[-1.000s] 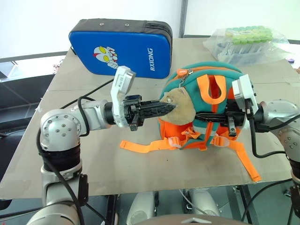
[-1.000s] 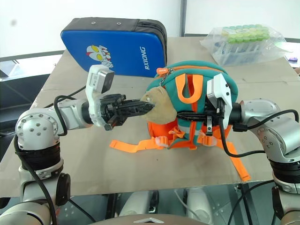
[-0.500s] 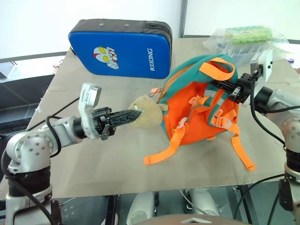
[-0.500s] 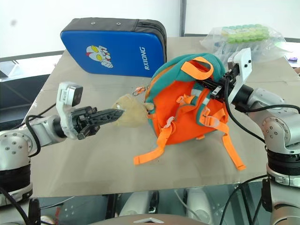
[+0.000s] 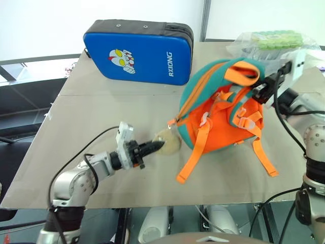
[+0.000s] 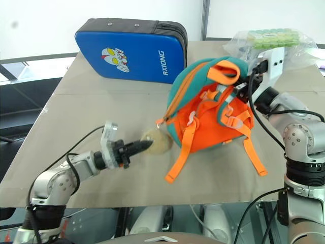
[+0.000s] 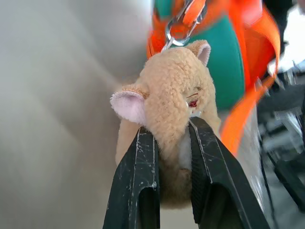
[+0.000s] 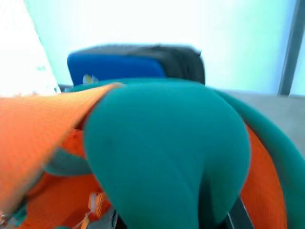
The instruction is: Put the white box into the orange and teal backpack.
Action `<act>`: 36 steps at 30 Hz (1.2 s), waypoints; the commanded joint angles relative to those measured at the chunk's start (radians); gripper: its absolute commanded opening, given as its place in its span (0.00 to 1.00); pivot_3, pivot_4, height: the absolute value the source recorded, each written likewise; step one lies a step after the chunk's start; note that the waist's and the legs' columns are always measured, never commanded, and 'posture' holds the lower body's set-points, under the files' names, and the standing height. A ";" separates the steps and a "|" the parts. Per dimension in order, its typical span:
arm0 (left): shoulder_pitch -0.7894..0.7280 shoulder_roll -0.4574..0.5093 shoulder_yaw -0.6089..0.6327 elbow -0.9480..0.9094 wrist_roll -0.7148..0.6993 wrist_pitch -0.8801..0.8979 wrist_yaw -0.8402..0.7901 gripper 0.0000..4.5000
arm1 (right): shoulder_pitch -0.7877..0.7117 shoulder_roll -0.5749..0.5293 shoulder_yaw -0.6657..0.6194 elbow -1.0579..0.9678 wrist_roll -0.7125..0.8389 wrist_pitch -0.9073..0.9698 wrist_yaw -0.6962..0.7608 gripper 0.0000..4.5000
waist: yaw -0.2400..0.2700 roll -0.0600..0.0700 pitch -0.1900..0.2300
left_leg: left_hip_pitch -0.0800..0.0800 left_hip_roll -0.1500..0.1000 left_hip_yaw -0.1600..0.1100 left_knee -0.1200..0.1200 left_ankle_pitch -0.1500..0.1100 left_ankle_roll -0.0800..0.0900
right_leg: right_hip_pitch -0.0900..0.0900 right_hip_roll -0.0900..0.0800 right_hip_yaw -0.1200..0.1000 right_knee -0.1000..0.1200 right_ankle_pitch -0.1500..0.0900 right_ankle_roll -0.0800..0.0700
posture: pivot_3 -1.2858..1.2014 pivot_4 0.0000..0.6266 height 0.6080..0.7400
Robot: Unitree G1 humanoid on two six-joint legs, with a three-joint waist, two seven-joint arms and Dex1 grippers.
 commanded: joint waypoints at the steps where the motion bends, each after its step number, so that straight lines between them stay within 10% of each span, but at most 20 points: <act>1: -0.138 -0.008 0.071 0.039 0.025 -0.078 0.041 0.04 | -0.091 -0.015 -0.142 -0.051 0.016 -0.131 -0.029 0.00 | -0.007 0.000 0.000 | -0.001 0.000 0.000 0.000 0.000 0.000 | -0.001 0.000 0.000 0.000 0.001 0.000 | 0.52 0.24 1.00; 11: -0.220 -0.082 -0.130 0.119 0.345 -0.321 0.055 0.04 | 0.243 -0.073 0.023 -0.154 -0.187 -0.125 0.015 0.00 | -0.020 0.001 -0.001 | -0.009 -0.002 0.001 -0.003 0.001 -0.002 | -0.008 0.002 0.003 -0.004 0.000 0.003 | 0.52 0.24 1.00; 12: -0.215 -0.089 -0.133 0.122 0.353 -0.325 0.054 0.27 | 0.268 -0.077 0.027 -0.151 -0.205 -0.133 0.016 0.08 | -0.020 0.001 -0.001 | -0.010 -0.002 0.001 -0.002 0.001 -0.002 | -0.009 0.002 0.003 -0.004 0.000 0.004 | 0.52 0.24 1.00; 20: -0.143 -0.039 -0.079 0.066 0.326 -0.316 -0.018 1.00 | 0.376 -0.145 -0.072 -0.232 -0.102 -0.080 0.121 0.83 | -0.017 0.001 -0.001 | -0.006 -0.003 0.000 -0.002 0.000 0.000 | -0.011 0.003 0.006 0.000 0.001 0.005 | 0.52 0.24 1.00; 22: -0.107 -0.004 -0.061 0.039 0.306 -0.294 -0.043 1.00 | 0.422 -0.194 -0.107 -0.272 -0.046 -0.036 0.174 0.98 | -0.017 0.001 -0.001 | -0.004 -0.003 -0.001 -0.002 -0.001 0.002 | -0.009 0.003 0.005 0.002 0.002 0.005 | 0.52 0.24 1.00; 36: 0.275 0.149 0.157 -0.246 0.229 -0.253 -0.059 1.00 | 0.865 -0.390 -0.453 -0.295 -0.081 0.012 0.404 0.98 | -0.012 0.001 -0.001 | 0.005 -0.002 -0.004 -0.002 -0.002 0.004 | 0.004 0.001 0.006 -0.003 0.001 0.004 | 0.52 0.24 1.00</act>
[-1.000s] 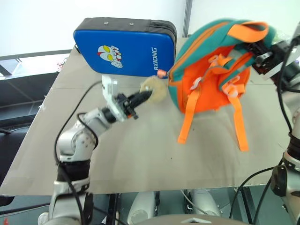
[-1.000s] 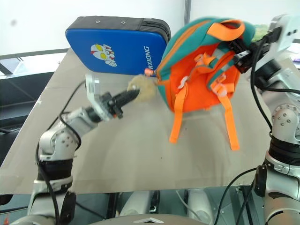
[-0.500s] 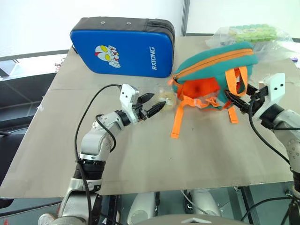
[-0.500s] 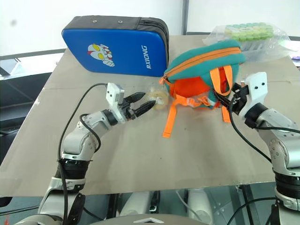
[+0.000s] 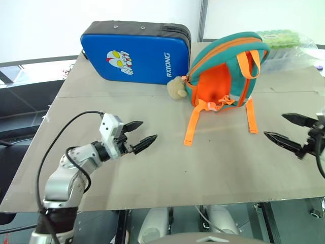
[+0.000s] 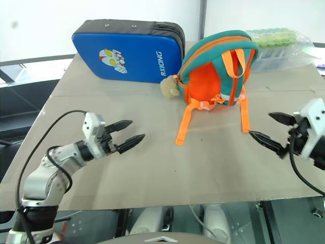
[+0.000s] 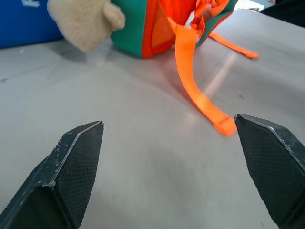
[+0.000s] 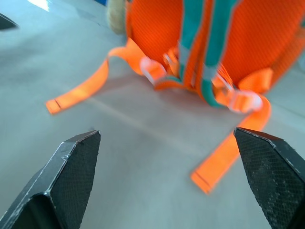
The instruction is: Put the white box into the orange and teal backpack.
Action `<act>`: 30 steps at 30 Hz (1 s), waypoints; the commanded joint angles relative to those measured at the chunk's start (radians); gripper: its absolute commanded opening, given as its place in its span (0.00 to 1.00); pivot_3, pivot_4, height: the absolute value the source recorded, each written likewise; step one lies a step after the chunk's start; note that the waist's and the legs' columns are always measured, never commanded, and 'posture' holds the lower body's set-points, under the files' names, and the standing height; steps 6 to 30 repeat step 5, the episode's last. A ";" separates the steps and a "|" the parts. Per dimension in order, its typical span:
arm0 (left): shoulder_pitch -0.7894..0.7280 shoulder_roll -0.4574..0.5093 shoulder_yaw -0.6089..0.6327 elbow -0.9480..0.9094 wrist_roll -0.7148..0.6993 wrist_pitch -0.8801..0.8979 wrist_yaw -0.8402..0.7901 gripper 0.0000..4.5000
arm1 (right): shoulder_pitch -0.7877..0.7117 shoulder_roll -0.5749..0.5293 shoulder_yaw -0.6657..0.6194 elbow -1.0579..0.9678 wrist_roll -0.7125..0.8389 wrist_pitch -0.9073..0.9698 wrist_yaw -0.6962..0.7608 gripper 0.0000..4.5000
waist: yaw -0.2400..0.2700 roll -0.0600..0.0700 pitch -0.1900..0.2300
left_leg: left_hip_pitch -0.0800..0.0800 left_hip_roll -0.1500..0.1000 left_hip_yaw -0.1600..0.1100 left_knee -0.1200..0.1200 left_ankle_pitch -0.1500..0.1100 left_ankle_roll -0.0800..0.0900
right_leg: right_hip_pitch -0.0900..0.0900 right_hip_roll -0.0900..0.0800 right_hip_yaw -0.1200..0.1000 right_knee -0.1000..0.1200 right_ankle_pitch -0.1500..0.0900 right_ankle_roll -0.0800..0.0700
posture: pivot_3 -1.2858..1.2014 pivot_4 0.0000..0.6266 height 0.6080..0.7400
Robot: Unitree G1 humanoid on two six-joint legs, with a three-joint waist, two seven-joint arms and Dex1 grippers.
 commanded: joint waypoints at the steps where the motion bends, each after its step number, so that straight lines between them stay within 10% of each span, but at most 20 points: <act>1: 0.077 0.020 0.100 -0.105 -0.048 0.029 0.036 1.00 | 0.074 -0.010 -0.105 -0.001 -0.074 -0.051 0.042 0.98 | 0.000 0.000 0.000 | 0.000 0.000 0.000 0.000 0.000 0.000 | 0.000 0.000 0.000 0.000 0.000 0.000 | 0.52 0.24 1.00; 30: 0.172 0.035 0.167 -0.135 -0.068 0.049 0.036 1.00 | 0.136 0.000 -0.132 0.030 -0.139 -0.089 0.057 0.98 | -0.001 0.000 0.000 | 0.002 0.000 0.001 0.000 0.000 0.000 | 0.001 0.001 0.001 0.000 0.000 0.000 | 0.52 0.24 1.00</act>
